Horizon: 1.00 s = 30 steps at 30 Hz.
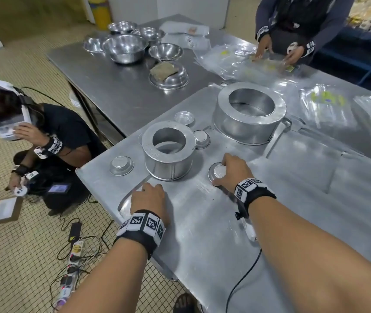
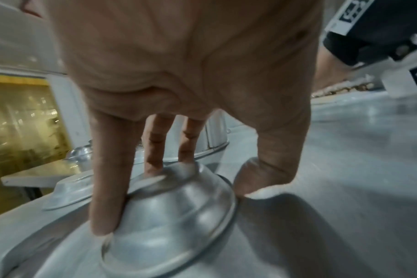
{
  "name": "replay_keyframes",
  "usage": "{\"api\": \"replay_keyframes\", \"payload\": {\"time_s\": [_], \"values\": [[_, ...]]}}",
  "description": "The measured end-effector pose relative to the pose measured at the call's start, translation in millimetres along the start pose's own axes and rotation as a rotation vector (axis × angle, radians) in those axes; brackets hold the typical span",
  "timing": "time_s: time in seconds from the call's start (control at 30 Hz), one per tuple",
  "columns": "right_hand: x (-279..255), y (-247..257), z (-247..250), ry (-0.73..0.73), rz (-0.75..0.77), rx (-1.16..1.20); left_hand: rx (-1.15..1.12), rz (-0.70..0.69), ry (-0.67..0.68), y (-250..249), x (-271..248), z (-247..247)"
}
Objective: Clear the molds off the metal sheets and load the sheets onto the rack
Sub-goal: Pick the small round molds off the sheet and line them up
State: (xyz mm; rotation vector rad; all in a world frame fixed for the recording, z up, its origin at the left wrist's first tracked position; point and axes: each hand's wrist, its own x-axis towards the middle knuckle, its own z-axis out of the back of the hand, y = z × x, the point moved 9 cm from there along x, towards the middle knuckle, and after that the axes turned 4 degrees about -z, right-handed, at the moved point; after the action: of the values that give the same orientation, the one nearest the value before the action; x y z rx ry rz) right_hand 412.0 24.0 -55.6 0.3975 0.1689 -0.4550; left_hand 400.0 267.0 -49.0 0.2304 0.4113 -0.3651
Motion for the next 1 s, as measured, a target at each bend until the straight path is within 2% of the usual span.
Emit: {"api": "replay_keyframes", "payload": {"time_s": [0.17,0.4,0.47,0.63,0.8,1.0], "values": [[-20.5,-7.2,14.8,-0.042,-0.015,0.059,-0.188,0.028,-0.011,-4.8,4.2,-6.2],[-64.0,-20.1,21.9,-0.037,-0.003,0.206,-0.260,0.038,-0.053,-36.6,-5.4,16.3],[-80.5,-27.1,24.7,-0.035,0.002,0.185,-0.291,-0.036,-0.049,-55.5,-7.8,26.0],[-121.1,-70.0,31.6,-0.050,-0.057,0.119,-0.258,-0.323,0.005,-124.2,-16.6,35.1],[-169.8,-134.8,43.4,-0.065,-0.122,0.064,-0.246,-0.374,0.040,-193.6,-31.9,25.2],[-237.2,-232.1,69.0,-0.095,-0.232,0.018,-0.311,-0.552,-0.002,-296.2,-86.1,32.9]]}}
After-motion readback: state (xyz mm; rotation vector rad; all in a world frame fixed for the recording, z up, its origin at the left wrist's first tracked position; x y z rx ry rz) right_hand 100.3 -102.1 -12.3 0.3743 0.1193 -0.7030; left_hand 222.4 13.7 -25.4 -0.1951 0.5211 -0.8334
